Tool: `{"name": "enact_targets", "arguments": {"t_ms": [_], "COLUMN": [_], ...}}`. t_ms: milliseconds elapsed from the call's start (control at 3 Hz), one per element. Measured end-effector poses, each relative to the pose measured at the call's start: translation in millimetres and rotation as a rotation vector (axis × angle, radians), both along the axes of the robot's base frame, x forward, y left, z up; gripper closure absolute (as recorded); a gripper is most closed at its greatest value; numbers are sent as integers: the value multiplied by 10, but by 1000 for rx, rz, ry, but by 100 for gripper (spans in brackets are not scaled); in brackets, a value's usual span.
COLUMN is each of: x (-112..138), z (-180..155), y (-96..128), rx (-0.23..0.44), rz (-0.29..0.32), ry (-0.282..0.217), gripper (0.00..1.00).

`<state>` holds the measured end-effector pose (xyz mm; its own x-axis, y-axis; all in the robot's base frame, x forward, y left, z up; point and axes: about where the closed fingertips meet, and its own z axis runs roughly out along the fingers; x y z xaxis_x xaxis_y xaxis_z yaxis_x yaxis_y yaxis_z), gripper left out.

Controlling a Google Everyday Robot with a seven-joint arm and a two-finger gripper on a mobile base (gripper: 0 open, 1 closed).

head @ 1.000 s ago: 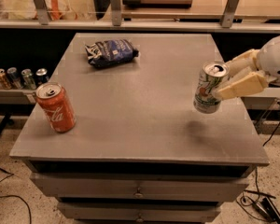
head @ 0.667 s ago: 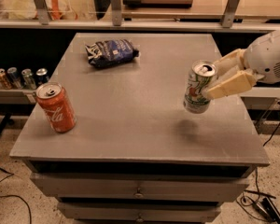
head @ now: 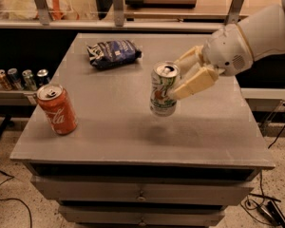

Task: Move 7up can near coke can

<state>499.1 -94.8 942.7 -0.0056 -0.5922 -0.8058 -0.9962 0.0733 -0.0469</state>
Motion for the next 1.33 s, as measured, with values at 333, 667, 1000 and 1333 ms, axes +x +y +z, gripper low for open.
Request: {"name": "enact_targets", "arguments": {"t_ms": [333,667,1000,1333], "x": [-48,-86,-108,-120], "z": [0,-53,-142,-236], "y": [474,866,1121,1298], "rx": [-3,-17,-42,-63], "rz": [106,184,227,255], "ry": [-5,-13,-20,-24], "gripper": [100,100,100,100]}}
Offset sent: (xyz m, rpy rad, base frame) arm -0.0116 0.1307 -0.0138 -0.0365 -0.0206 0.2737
